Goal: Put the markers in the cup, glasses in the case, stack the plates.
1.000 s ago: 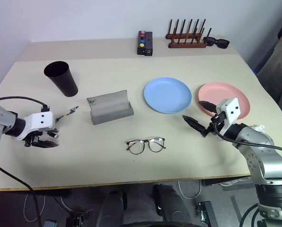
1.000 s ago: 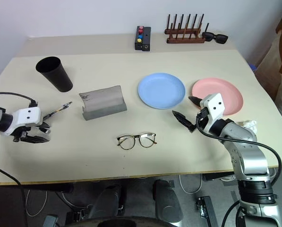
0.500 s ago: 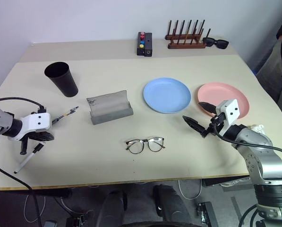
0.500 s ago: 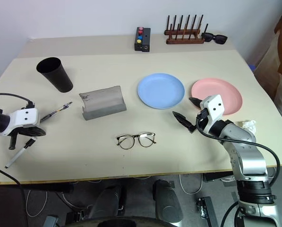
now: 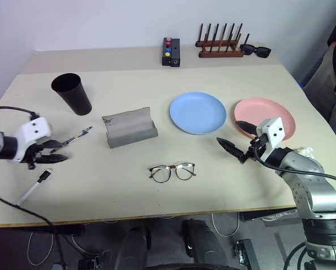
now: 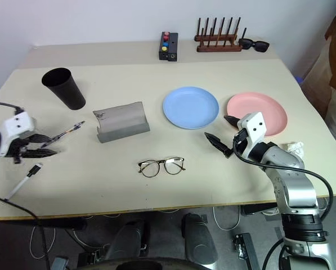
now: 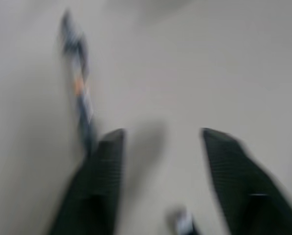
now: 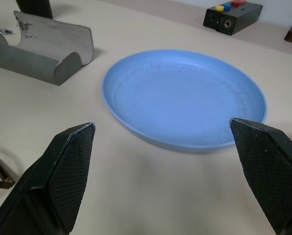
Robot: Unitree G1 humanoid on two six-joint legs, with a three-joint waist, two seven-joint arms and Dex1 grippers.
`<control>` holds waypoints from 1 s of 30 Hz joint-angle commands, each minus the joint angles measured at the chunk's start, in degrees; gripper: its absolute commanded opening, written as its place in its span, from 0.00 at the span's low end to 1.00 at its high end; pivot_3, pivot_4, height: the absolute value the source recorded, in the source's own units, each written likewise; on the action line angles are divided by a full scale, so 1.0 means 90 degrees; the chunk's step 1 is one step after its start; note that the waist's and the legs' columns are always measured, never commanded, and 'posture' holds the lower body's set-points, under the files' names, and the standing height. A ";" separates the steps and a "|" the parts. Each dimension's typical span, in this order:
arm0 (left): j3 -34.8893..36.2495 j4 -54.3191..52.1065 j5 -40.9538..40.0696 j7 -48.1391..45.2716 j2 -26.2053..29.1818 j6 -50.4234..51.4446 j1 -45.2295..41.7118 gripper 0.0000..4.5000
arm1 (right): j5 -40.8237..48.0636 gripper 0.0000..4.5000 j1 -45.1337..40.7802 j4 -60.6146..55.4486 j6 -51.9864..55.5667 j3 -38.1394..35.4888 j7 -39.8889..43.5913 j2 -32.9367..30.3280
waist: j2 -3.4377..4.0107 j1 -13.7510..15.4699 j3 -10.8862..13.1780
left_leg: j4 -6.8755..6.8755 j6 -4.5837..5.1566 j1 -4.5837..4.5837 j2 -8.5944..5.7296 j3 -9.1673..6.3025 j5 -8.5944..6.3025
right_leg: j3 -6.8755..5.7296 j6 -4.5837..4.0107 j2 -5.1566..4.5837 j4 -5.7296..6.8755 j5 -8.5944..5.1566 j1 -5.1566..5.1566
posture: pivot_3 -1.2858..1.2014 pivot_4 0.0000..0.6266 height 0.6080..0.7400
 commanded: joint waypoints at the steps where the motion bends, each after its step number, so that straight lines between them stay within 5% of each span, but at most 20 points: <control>1: 0.0782 -0.0453 -0.0257 -0.0075 0.0403 0.0496 0.0955 0.74 | 0.0029 1.00 0.0013 -0.0195 -0.0056 -0.0067 -0.0014 0.0010 | 0.0001 0.0010 0.0000 | 0.0000 0.0000 0.0000 0.0000 0.0001 0.0000 | 0.0000 -0.0002 -0.0002 -0.0001 -0.0002 0.0000 | 0.52 0.24 0.96; 8: 0.1387 -0.1104 -0.0459 0.0058 0.0355 0.1026 0.2319 0.74 | 0.0024 1.00 -0.0117 -0.0107 -0.0048 0.0063 -0.0003 0.0048 | -0.0006 0.0084 0.0001 | 0.0010 -0.0001 -0.0003 0.0003 0.0004 0.0000 | 0.0000 -0.0023 -0.0013 -0.0004 -0.0014 0.0005 | 0.52 0.24 0.96; 15: 0.1144 -0.0818 -0.0308 0.0624 0.0117 0.0974 0.2425 0.74 | 0.0015 1.00 -0.0268 -0.0036 -0.0063 0.0111 -0.0019 0.0063 | -0.0005 0.0038 0.0002 | 0.0009 -0.0001 -0.0001 0.0001 0.0007 0.0000 | 0.0000 -0.0022 -0.0010 -0.0005 -0.0014 0.0004 | 0.52 0.24 0.96; 22: 0.1059 -0.0828 -0.0358 0.0902 -0.0174 0.1051 0.2355 0.01 | 0.0098 1.00 -0.0124 -0.0255 0.0005 0.0029 -0.0040 0.0027 | 0.0002 0.0047 -0.0001 | 0.0009 -0.0001 0.0002 0.0001 0.0008 0.0000 | 0.0000 -0.0022 -0.0012 -0.0003 -0.0013 0.0005 | 0.52 0.24 0.96; 30: 0.1202 -0.1226 -0.0558 0.1133 -0.0388 0.1233 0.2352 0.01 | 0.0755 1.00 -0.0177 -0.1381 0.0808 0.0492 0.0703 -0.0314 | 0.0030 0.0073 -0.0006 | 0.0009 -0.0001 0.0003 0.0002 0.0006 0.0000 | 0.0001 -0.0021 -0.0015 -0.0002 -0.0014 0.0006 | 0.52 0.24 0.96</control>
